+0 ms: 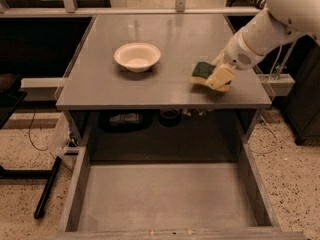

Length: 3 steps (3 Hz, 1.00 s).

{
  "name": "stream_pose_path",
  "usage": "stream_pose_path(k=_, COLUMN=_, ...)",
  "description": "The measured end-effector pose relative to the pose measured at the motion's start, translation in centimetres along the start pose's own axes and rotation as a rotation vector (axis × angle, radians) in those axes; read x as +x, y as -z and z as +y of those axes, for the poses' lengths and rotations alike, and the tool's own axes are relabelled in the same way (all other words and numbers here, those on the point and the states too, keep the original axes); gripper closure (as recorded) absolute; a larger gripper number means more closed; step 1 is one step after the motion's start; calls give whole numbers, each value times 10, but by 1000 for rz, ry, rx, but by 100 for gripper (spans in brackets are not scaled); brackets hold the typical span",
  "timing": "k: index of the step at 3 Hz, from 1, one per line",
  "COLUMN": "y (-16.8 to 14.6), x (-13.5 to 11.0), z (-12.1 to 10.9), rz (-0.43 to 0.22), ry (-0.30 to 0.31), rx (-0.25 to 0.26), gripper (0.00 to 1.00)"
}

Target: Place sponge into top drawer

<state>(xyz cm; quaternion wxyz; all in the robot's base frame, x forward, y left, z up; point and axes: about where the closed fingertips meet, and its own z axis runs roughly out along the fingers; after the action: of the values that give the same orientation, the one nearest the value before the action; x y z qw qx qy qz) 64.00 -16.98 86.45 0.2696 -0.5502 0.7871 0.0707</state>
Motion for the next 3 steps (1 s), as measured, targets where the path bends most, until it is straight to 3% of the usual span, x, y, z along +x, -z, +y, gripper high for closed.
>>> stream_pose_path(k=2, y=29, x=51, z=77, rz=106, ry=5, rx=25, gripper=100)
stream_pose_path(k=3, y=33, x=75, z=118, rz=119, ry=-12, rx=27, gripper=100)
